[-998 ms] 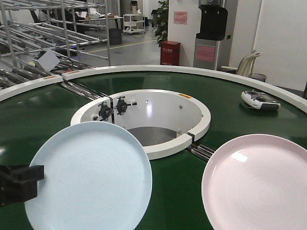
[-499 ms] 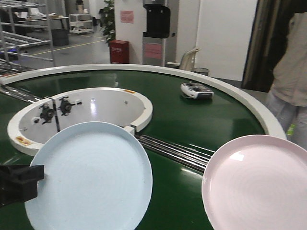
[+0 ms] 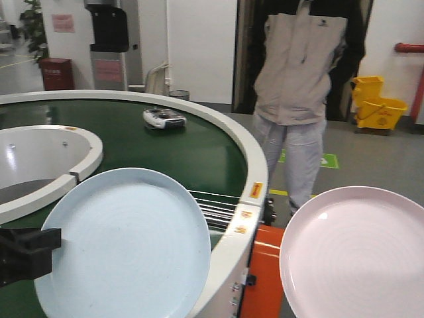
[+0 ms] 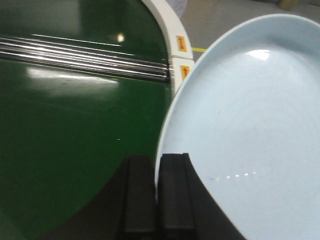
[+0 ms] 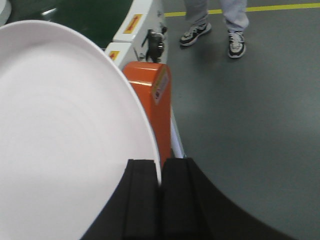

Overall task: Grab plate from conveyor and place on tray
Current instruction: 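Hold both plates raised while the base drives to the steel table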

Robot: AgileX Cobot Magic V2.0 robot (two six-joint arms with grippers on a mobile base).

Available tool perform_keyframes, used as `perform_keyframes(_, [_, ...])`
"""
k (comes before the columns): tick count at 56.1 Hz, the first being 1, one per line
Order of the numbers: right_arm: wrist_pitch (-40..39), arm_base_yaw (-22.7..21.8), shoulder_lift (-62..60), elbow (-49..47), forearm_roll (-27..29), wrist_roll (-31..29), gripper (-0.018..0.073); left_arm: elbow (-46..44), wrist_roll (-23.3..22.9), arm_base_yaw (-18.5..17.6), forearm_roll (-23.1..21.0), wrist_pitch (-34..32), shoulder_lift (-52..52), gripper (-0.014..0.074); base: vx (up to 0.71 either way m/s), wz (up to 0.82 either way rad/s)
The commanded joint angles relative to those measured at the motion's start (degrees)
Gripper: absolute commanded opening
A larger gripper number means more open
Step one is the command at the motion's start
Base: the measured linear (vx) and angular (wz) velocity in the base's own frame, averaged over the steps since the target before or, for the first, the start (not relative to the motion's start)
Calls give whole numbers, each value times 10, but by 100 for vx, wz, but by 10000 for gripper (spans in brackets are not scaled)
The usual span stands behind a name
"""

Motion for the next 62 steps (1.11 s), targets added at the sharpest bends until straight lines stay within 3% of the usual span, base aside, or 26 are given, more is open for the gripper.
perform_keyframes(1, [-45, -2, -3, -18, 5, -2, -10, -17, -7, -2, -8, -46, -9, -6, -16, -61])
perform_keyframes(62, [-44, -2, -5, -18, 5, -2, -10, -17, -7, -2, -8, -46, -9, -6, -5, -55])
